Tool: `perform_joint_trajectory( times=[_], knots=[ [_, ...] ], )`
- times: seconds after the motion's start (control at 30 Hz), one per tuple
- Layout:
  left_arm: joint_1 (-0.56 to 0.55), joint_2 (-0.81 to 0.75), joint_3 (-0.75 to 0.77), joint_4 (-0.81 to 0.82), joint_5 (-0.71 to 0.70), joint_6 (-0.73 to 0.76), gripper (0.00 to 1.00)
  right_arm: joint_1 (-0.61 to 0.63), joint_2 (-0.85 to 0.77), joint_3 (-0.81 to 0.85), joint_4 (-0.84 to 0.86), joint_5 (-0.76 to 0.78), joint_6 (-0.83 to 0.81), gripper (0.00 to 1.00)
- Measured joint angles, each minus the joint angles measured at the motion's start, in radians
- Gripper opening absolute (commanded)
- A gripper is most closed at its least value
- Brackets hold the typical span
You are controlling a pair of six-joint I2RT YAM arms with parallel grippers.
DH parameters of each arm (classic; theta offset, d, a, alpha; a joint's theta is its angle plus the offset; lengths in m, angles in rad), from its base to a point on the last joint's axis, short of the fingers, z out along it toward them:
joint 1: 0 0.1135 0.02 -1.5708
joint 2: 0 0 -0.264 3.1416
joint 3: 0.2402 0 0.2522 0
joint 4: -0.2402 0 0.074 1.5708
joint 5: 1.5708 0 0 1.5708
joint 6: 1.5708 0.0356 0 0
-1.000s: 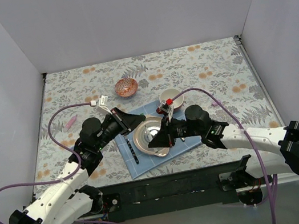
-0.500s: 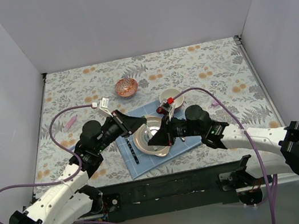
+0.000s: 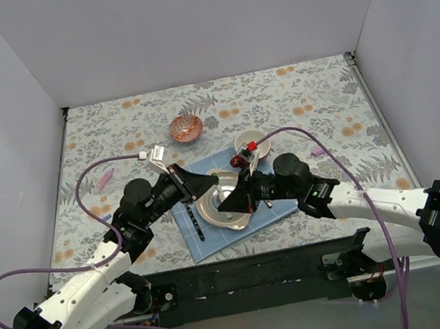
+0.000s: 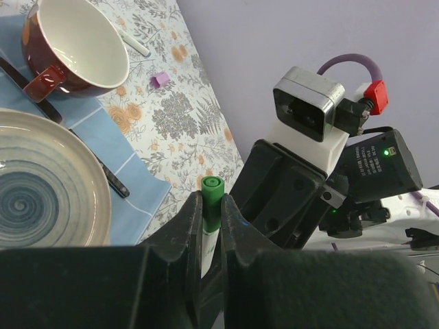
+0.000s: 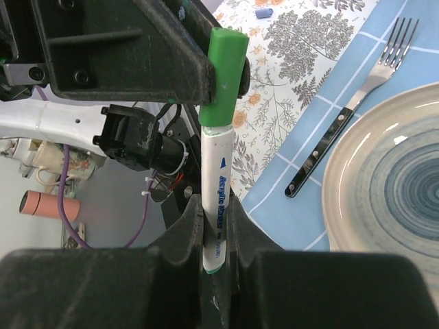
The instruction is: Insert the pens into the pen caps
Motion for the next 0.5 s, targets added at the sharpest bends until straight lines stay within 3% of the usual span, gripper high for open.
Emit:
perform_joint_trajectory(
  times=[0.17, 0.2, 0.23, 0.3, 0.37, 0.5],
  knots=[
    [-0.009, 0.008, 0.0, 0.003, -0.016, 0.017, 0.04, 0.003, 0.0, 0.017, -0.048, 0.034, -0.004, 0.01],
    [-0.011, 0.008, 0.0, 0.003, -0.02, 0.019, 0.11, 0.005, -0.002, 0.019, -0.056, 0.043, -0.006, 0.01],
    [-0.012, 0.008, 0.0, 0.003, -0.022, 0.022, 0.35, 0.006, -0.005, 0.021, -0.063, 0.051, -0.008, 0.01],
    [-0.016, 0.006, 0.0, 0.007, -0.02, 0.033, 0.51, 0.01, -0.013, 0.024, -0.075, 0.062, -0.015, 0.01],
    [-0.026, -0.002, -0.002, 0.002, 0.002, 0.043, 0.63, 0.009, -0.015, 0.036, -0.076, 0.085, -0.028, 0.01],
    [-0.039, -0.028, -0.002, -0.004, 0.028, 0.064, 0.7, -0.002, -0.018, 0.056, -0.06, 0.077, -0.05, 0.01]
  ],
)
